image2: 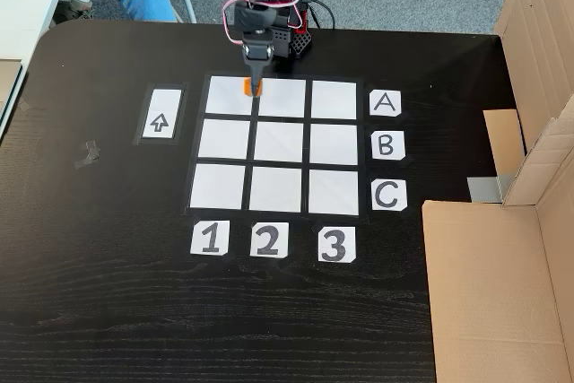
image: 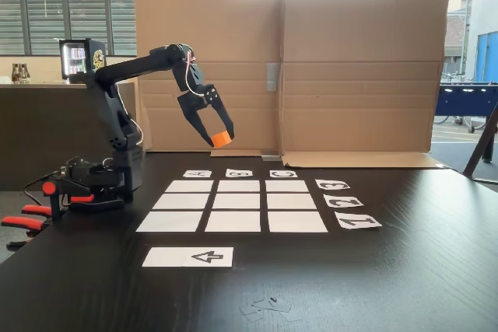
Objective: Pick up the round, orange token and place it in the grid on square B2.
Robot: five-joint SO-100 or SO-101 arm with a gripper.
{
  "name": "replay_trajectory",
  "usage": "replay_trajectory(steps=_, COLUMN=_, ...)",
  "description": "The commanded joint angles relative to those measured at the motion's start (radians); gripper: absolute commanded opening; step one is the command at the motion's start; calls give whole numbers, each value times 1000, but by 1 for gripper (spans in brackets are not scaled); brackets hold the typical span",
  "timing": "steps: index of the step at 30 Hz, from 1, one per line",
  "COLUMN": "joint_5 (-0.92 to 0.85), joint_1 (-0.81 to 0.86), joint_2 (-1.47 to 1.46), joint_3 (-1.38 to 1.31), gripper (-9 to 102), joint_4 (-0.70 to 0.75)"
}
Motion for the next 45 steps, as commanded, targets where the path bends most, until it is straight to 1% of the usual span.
replay_trajectory(steps=1, joint_5=32, joint_1=-12, joint_2=-64, joint_3=-11, gripper=-1, joint_4=-23)
replay_trajectory(steps=15, joint_5=121, joint_1=-100, joint_2=-319, joint_3=0, gripper=-1, joint_4=-156)
replay_trajectory(steps=26, joint_5=193, joint_1=-178, joint_2=-443, joint_3=-2, gripper=-1, joint_4=-202)
replay_trajectory(steps=45, joint_5=207, joint_1=-150, joint_2=-551, joint_3=-14, gripper=-1, joint_4=-270)
